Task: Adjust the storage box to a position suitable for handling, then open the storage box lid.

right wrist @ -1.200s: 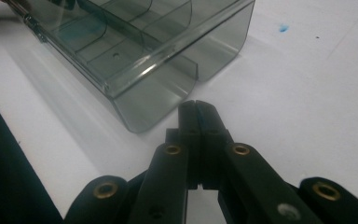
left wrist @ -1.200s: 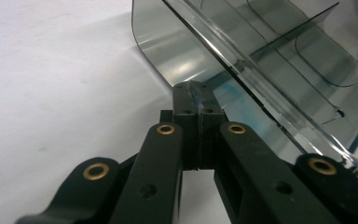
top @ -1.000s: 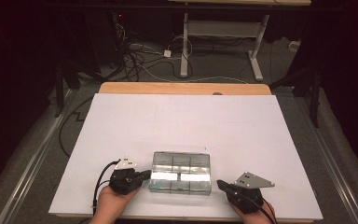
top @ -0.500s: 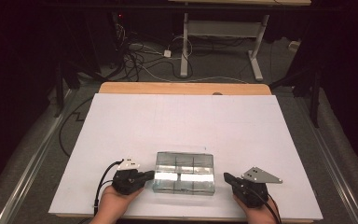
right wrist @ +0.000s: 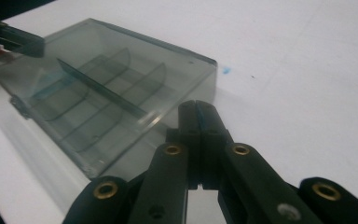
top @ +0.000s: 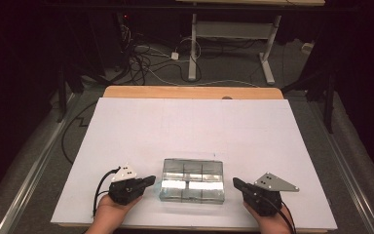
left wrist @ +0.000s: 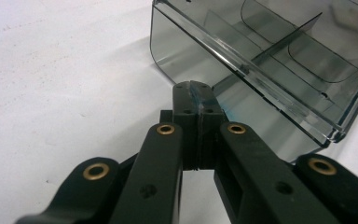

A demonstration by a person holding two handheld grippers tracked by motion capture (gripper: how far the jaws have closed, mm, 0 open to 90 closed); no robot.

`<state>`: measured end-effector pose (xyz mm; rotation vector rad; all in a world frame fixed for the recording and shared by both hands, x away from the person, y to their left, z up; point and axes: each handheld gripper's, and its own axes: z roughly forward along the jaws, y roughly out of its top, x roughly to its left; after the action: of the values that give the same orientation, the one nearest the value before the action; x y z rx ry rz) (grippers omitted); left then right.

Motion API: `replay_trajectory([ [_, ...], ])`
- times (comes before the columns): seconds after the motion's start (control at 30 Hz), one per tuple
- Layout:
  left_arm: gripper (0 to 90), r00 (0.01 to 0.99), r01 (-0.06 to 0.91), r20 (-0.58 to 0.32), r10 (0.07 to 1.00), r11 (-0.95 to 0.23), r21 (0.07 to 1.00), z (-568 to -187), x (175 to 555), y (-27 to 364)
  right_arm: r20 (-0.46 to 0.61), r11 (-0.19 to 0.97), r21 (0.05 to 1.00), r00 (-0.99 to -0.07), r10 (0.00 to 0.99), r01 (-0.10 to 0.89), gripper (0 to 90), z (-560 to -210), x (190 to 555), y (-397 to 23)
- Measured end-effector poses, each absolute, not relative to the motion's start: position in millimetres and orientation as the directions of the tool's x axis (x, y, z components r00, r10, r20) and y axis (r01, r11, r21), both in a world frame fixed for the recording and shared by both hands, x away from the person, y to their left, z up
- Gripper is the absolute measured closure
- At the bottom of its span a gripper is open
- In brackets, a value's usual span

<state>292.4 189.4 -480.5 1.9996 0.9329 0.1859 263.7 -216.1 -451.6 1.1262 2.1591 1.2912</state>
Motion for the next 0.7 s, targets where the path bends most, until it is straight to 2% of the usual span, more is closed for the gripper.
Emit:
replay_trajectory([
  [0.23, 87.7, 0.73, 0.532, -0.212, 0.649, -0.346, 0.773, -481.6, 292.1, 189.4, 0.068, 0.273, 0.879, -0.67, 0.739, 0.39, 90.0, -442.9, 257.6, -198.3],
  [0.43, 87.6, 0.744, 0.556, -0.261, 0.615, -0.353, 0.752, -482.6, 293.4, 189.2, 0.073, 0.283, 0.885, -0.711, 0.7, 0.37, 90.0, -438.3, 253.3, -180.8],
  [0.7, 87.6, 0.745, 0.563, -0.282, 0.604, -0.342, 0.752, -483.5, 294.3, 189.7, 0.095, 0.283, 0.894, -0.764, 0.639, 0.348, 90.0, -433.9, 249.2, -155.5],
])
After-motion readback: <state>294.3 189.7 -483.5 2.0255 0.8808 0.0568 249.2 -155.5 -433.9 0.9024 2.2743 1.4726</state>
